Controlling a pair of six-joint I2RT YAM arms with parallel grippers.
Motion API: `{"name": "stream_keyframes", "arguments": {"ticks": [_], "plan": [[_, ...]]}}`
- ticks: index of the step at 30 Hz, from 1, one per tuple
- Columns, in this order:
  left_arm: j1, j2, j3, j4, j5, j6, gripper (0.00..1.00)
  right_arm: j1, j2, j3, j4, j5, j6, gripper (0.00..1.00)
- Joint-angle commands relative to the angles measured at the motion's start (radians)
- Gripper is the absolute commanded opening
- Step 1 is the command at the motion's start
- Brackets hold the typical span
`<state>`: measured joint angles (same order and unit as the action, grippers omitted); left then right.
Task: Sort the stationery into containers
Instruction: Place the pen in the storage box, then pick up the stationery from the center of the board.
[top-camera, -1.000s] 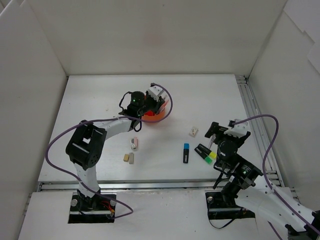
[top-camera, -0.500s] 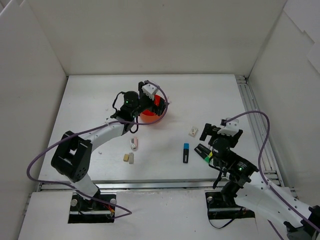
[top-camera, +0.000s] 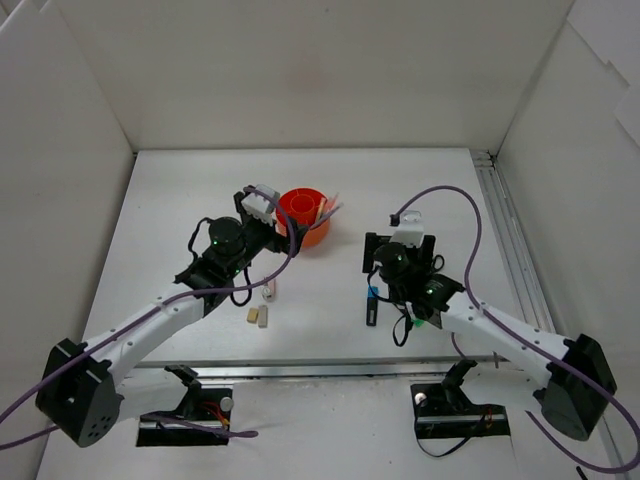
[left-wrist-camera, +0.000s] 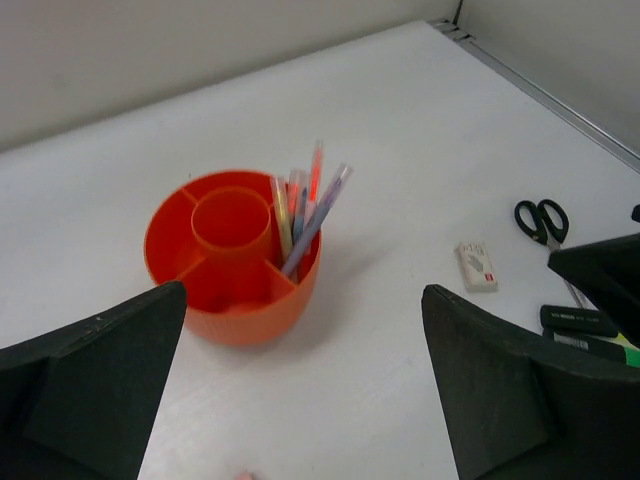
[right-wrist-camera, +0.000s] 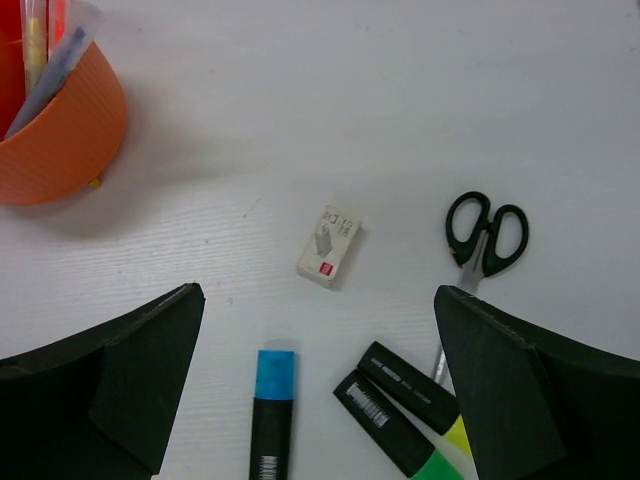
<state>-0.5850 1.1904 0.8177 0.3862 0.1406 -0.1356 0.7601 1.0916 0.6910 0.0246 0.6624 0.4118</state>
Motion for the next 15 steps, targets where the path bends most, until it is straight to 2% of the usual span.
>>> {"name": "stream_keyframes", "arguments": {"ticks": [1,2,9,15], "plan": [[-0.016,-0.115,-0.057,-0.098,-0.136,-0.126,0.99,-0.005,0.083,0.057,-0.018,-0.046,0.103,0.98],[-0.016,-0.135,-0.101,-0.14,-0.174,-0.148,0.99,-0.005,0.103,0.061,-0.044,-0.079,0.136,0.98],[-0.035,-0.331,-0.25,-0.276,-0.17,-0.272,1.0,-0.019,0.244,0.048,-0.104,-0.243,0.258,0.91],[-0.035,-0.437,-0.304,-0.322,-0.187,-0.326,0.99,-0.01,0.356,0.038,-0.106,-0.294,0.308,0.72]]}}
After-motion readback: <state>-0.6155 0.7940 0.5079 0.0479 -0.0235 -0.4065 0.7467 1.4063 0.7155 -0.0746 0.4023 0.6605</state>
